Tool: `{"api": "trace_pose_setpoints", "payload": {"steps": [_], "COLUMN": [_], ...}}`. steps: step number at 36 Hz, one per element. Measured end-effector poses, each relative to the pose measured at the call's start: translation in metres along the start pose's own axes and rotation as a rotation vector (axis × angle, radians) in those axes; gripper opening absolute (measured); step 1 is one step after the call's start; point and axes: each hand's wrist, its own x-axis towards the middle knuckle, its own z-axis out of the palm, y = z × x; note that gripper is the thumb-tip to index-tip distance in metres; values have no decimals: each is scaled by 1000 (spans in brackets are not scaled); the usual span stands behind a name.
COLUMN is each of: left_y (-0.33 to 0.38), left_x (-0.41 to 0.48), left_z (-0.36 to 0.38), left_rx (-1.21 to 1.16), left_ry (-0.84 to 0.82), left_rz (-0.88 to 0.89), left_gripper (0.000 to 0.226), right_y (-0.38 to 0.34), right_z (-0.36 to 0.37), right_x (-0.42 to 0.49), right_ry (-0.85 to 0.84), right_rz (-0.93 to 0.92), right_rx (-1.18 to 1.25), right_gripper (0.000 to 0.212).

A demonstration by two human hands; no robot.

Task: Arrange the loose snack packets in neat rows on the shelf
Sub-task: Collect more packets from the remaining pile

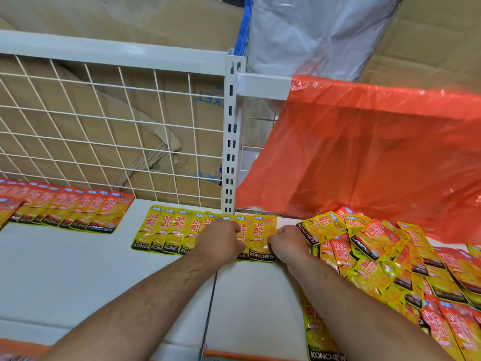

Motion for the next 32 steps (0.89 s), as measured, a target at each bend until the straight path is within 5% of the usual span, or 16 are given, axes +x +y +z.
{"api": "trace_pose_setpoints", "payload": {"steps": [18,32], "left_y": [-4,2], "left_x": [-10,-12], "left_z": [-3,-8], "left_rx": [30,27], "left_ry": [11,175], "left_rz": [8,215], "left_gripper": [51,42], "right_y": [-10,-8], "right_z": [4,5], "right_x": [-4,-25], "right_ry": [106,247], "right_rz": [-95,-275], "right_rx": [-385,-524], "right_gripper": [4,17]}}
